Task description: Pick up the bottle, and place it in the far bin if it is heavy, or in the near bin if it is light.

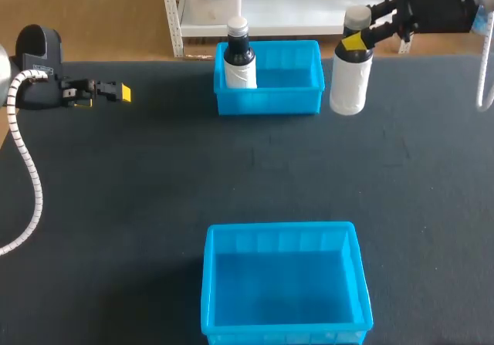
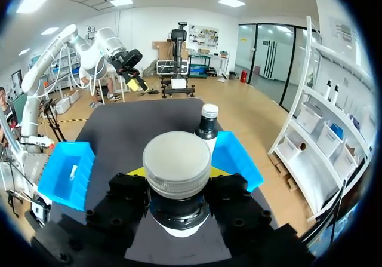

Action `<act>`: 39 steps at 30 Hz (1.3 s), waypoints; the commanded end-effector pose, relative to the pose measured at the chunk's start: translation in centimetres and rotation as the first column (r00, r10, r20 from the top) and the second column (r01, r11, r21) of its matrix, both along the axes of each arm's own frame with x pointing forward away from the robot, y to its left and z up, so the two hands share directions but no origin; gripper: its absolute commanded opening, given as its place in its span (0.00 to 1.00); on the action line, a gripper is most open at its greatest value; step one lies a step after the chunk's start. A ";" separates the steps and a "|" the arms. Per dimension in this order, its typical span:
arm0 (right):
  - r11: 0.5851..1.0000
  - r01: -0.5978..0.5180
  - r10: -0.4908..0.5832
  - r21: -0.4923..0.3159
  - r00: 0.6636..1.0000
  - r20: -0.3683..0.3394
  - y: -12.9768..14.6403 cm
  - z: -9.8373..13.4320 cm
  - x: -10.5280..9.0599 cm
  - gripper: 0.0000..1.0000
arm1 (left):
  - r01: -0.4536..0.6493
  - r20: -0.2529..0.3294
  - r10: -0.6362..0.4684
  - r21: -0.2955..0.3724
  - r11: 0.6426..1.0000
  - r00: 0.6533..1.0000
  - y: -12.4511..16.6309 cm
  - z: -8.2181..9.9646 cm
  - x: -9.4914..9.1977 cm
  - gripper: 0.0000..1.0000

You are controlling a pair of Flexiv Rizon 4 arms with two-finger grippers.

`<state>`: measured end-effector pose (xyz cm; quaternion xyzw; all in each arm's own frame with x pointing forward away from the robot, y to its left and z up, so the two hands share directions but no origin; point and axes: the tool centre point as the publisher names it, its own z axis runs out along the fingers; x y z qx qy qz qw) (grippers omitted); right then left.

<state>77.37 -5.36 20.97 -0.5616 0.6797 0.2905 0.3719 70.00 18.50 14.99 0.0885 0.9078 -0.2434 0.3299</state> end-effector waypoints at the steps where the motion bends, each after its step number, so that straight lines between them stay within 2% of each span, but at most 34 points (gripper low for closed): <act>1: 1.000 -0.016 0.016 -0.001 1.000 -0.015 0.2 0.2 1.8 0.00 | 0.000 0.000 0.000 0.000 1.000 1.000 0.0 0.0 0.0 1.00; 21: 0.999 -0.037 0.037 -0.009 0.999 0.001 1.9 2.0 6.1 0.00 | 0.000 0.000 0.000 0.000 1.000 1.000 0.0 0.0 0.0 1.00; 39: 0.994 -0.111 0.111 0.008 0.994 0.008 4.9 1.8 8.0 0.00 | 0.000 0.000 0.000 0.000 1.000 1.000 0.0 0.0 0.0 1.00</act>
